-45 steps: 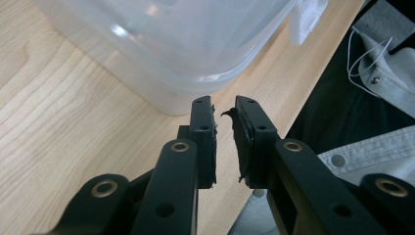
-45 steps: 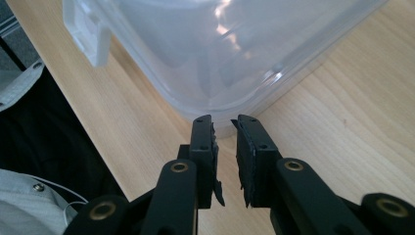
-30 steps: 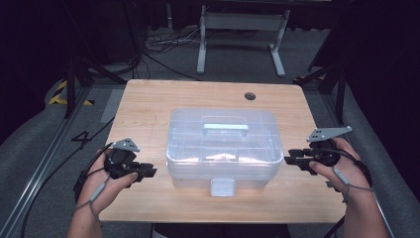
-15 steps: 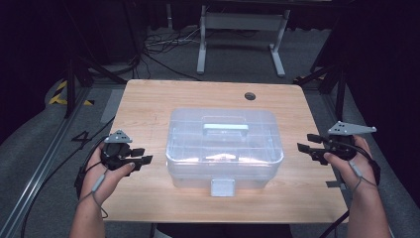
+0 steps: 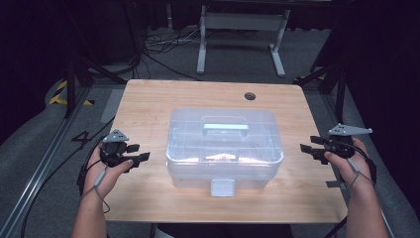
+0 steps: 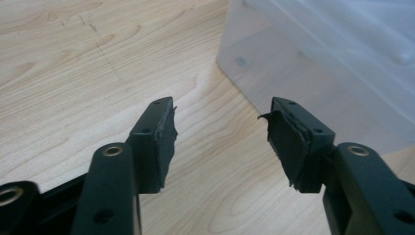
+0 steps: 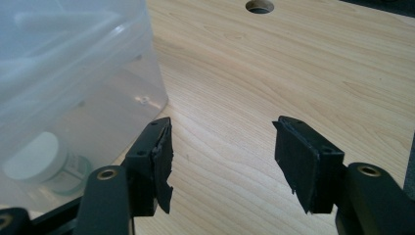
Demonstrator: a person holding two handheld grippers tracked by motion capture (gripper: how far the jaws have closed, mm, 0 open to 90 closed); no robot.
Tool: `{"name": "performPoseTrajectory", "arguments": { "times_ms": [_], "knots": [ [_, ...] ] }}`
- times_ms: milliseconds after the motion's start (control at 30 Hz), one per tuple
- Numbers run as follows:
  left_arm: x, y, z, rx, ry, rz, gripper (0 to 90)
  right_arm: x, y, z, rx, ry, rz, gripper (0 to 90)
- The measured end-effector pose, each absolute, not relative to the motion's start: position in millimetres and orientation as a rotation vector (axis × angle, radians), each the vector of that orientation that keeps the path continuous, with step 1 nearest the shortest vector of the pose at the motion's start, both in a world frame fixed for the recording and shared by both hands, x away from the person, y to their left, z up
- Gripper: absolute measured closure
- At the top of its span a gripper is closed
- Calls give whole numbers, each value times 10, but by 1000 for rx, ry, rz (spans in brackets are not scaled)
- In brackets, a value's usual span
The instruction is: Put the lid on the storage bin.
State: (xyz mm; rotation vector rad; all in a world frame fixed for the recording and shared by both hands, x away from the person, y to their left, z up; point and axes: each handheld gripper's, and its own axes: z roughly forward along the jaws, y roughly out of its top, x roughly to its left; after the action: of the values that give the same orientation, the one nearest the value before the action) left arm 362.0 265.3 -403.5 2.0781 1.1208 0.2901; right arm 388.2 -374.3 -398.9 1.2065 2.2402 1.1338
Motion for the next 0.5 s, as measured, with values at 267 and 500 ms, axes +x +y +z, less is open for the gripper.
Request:
{"name": "performPoseTrajectory", "arguments": {
  "times_ms": [267,500],
  "knots": [
    [3674,2679,-4154,2088,1132,298,398,3997,-3698,-4214,1173,2297,1098,378],
    [3719,2689,-4279,2099,1136,291,375,4064,-3657,-4381,1176,2325,1086,372]
  ]
}}
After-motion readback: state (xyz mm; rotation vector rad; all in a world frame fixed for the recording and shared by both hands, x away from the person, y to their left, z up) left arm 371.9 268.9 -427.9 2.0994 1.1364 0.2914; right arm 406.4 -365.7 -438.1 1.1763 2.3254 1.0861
